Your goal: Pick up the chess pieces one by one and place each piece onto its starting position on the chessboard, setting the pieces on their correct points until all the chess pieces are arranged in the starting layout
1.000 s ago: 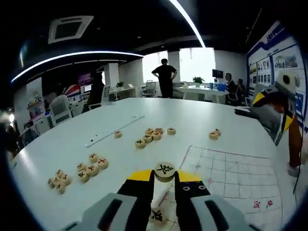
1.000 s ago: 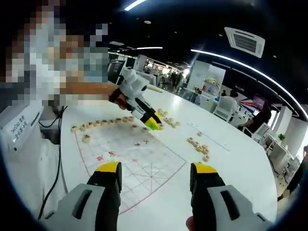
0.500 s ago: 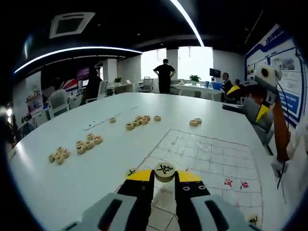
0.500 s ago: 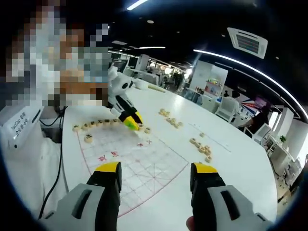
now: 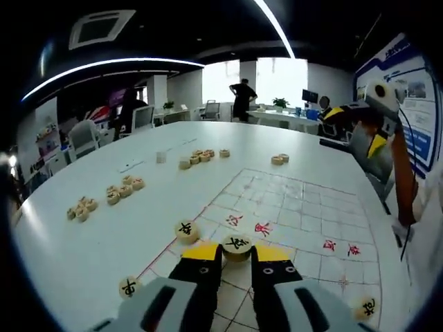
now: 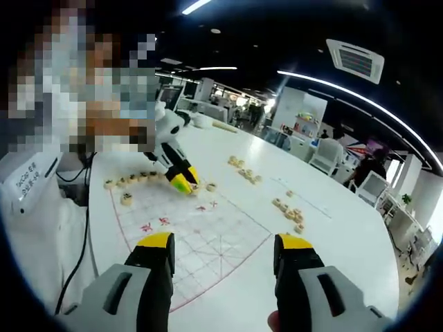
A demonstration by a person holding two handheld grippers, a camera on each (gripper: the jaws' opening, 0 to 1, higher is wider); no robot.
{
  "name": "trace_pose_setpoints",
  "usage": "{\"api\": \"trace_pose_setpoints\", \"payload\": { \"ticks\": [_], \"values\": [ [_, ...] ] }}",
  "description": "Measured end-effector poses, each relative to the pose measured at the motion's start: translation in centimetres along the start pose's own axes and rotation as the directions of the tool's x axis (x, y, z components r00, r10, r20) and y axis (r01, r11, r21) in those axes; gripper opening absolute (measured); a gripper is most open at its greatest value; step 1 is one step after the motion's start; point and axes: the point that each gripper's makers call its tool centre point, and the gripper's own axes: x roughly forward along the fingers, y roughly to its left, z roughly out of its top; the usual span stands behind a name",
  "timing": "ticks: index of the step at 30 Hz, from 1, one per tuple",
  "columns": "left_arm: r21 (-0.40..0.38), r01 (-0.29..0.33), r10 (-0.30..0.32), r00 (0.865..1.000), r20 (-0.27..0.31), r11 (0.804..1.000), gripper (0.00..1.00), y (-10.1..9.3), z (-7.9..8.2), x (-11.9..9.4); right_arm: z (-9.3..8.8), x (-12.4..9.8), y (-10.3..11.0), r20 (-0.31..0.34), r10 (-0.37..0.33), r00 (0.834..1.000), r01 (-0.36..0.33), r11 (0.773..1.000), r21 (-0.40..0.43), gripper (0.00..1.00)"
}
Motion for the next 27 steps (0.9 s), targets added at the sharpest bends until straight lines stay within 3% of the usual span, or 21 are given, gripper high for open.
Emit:
{"api": "trace_pose_setpoints", "payload": {
  "ticks": [13,27],
  "values": [
    [0.012,0.005,-0.005,1.000,-0.003,1.000,0.25,-0.3,0.0,-0.1,0.1,-0.1,-0.2,0.007,-0.010,1.000,0.010,1.000,0.005,0.58],
    [0.019,-0.017,0.015,0.998,0.063,1.000,0.32,0.3,2.7,-0.3,0.1,-0.2,-0.1,0.010,-0.017,1.000,0.017,1.000,0.007,0.58]
  ]
}}
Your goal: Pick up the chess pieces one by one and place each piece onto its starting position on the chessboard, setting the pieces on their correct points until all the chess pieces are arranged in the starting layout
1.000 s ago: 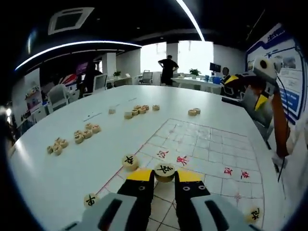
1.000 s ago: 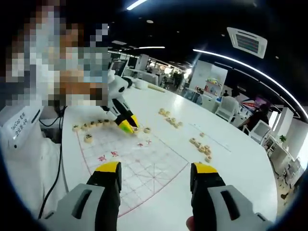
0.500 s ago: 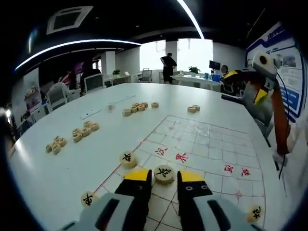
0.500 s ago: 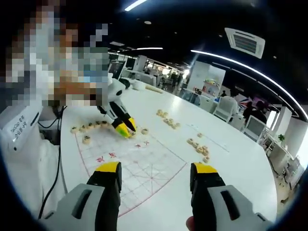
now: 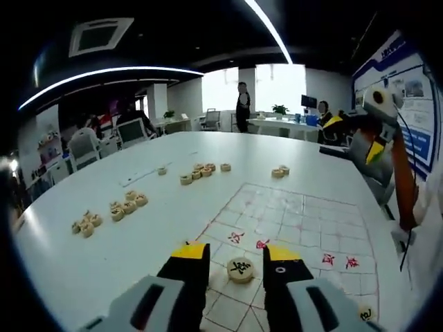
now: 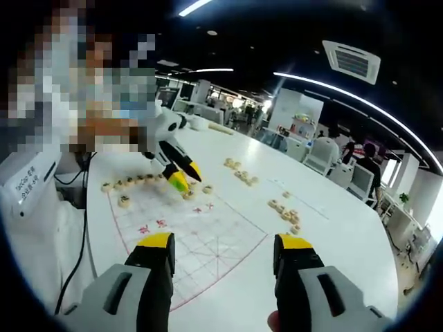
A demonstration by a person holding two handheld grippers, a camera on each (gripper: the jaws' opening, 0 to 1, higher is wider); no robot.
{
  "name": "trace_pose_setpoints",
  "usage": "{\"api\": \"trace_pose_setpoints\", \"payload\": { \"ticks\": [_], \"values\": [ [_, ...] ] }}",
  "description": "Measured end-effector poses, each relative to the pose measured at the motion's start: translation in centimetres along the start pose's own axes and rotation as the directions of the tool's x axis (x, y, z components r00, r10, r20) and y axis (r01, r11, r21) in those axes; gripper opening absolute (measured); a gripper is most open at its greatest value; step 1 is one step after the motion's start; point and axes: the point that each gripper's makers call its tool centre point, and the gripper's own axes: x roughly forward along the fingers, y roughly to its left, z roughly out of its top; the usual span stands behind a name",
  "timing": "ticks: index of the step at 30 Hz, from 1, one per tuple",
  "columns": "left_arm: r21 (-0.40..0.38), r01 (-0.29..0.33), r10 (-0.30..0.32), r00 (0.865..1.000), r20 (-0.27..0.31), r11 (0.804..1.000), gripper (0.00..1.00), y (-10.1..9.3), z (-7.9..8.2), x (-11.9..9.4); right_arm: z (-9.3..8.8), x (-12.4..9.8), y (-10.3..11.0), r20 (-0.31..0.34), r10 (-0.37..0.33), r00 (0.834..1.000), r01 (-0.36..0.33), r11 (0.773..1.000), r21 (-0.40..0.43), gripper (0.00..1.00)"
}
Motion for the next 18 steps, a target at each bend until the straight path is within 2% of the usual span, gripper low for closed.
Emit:
{"api": "trace_pose_setpoints", "payload": {
  "ticks": [7,18],
  "values": [
    [-0.004,-0.007,0.007,1.000,0.022,1.000,0.35,1.0,1.8,1.5,0.0,-0.1,-0.2,0.000,-0.002,1.000,0.002,1.000,0.001,0.58],
    [-0.015,-0.017,0.017,0.999,0.038,1.000,0.39,3.3,4.1,5.6,-0.1,-0.2,-0.4,0.000,-0.008,1.000,0.008,1.000,0.004,0.58]
  ]
}}
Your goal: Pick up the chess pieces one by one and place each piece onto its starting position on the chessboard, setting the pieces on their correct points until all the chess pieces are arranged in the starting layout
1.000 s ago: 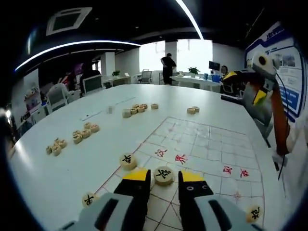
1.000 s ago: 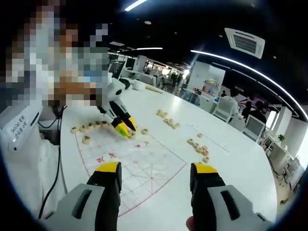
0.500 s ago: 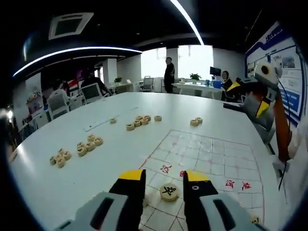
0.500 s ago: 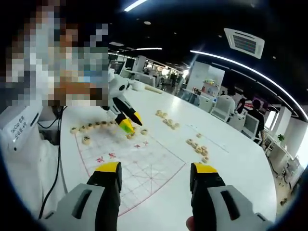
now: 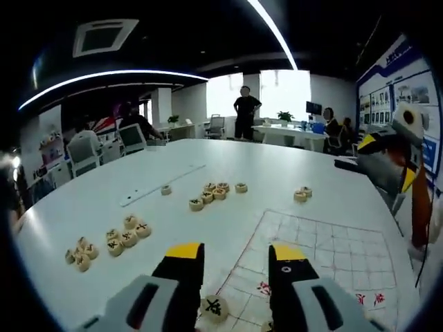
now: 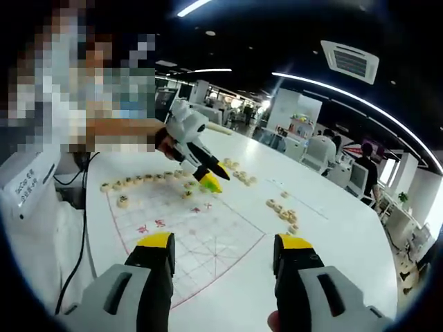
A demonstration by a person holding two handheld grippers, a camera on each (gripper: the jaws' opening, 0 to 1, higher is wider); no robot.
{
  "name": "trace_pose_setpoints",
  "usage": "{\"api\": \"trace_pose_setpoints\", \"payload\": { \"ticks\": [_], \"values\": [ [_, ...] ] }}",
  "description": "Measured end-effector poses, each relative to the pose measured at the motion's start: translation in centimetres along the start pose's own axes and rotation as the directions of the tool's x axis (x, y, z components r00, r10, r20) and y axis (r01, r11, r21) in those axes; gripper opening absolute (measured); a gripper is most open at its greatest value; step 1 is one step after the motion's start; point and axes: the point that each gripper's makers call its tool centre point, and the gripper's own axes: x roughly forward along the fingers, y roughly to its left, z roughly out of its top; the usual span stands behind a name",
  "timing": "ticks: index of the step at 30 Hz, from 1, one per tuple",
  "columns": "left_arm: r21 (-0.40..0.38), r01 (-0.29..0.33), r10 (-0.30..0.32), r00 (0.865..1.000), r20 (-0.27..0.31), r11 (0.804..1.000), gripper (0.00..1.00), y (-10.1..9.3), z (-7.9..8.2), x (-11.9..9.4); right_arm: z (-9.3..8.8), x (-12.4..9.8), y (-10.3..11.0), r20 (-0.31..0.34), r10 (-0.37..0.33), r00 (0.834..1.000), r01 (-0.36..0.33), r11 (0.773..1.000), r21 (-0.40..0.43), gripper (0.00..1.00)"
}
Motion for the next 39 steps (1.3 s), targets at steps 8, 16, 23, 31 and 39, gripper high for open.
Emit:
{"api": "trace_pose_setpoints", "payload": {
  "ticks": [8,16,23,31,39],
  "values": [
    [0.005,-0.025,0.025,0.999,-0.022,1.000,0.39,2.2,0.9,3.5,0.1,-0.1,-0.2,0.003,-0.004,1.000,0.004,1.000,0.002,0.58],
    [-0.017,-0.051,0.051,0.998,-0.025,0.999,0.40,4.9,1.8,8.9,0.2,-0.3,-0.5,0.004,-0.008,1.000,0.008,1.000,0.000,0.58],
    [-0.035,-0.082,0.081,0.996,-0.034,0.996,0.42,6.9,1.4,12.5,0.2,-0.4,-0.5,0.006,-0.009,1.000,0.009,1.000,0.000,0.58],
    [-0.079,-0.097,0.095,0.995,-0.021,0.992,0.20,7.5,1.9,13.8,0.0,-0.6,-0.8,0.000,-0.027,1.000,0.027,1.000,-0.002,0.58],
    [-0.058,-0.092,0.090,0.995,-0.036,0.994,0.20,6.9,2.2,12.2,0.0,-0.7,-0.9,0.004,-0.027,1.000,0.027,1.000,0.002,0.58]
  ]
}}
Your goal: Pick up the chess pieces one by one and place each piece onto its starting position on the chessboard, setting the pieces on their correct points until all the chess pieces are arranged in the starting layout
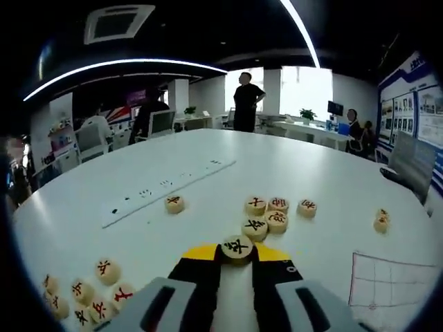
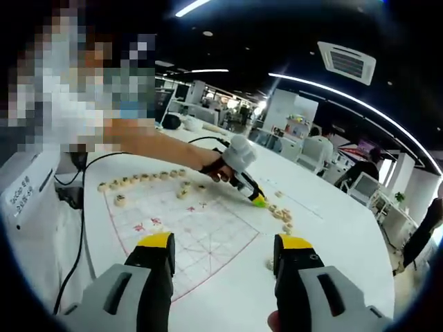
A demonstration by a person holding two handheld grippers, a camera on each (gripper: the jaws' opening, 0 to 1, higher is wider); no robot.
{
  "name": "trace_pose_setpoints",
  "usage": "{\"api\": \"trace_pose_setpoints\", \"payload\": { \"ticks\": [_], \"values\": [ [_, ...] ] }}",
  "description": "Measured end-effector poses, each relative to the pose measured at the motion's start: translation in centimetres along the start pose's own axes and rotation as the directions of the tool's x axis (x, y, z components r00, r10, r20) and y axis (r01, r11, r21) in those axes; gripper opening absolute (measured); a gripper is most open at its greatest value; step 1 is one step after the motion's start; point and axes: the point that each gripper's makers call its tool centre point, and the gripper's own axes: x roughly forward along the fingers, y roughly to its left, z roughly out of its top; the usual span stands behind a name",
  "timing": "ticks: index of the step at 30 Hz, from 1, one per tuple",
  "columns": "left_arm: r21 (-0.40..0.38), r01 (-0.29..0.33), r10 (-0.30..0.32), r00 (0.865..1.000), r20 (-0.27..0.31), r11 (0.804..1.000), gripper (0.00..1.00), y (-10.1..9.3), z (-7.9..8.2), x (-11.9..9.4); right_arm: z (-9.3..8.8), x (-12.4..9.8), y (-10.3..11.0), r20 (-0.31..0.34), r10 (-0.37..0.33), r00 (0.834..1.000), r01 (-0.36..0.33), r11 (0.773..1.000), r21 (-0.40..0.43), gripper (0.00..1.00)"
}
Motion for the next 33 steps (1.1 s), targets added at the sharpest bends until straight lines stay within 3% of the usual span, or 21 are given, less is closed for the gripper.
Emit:
{"api": "trace_pose_setpoints", "payload": {
  "ticks": [10,15,23,33],
  "values": [
    [0.052,0.016,-0.017,1.000,0.021,0.999,0.20,-2.3,-0.4,-7.7,0.2,0.0,0.4,-0.001,0.011,1.000,-0.011,1.000,-0.010,0.59],
    [0.064,0.044,-0.046,0.999,0.024,0.997,0.20,-4.3,-2.6,-11.8,0.5,-0.1,0.7,0.002,0.015,1.000,-0.015,1.000,-0.015,0.59],
    [0.059,0.073,-0.075,0.997,0.032,0.996,0.20,-6.7,-4.7,-17.1,0.5,0.1,1.1,-0.001,0.019,1.000,-0.019,1.000,-0.021,0.59],
    [0.071,0.182,-0.184,0.983,0.023,0.981,0.20,-11.6,-7.7,-21.9,0.4,0.3,1.2,-0.005,0.017,1.000,-0.017,1.000,-0.021,0.59]
  ]
}}
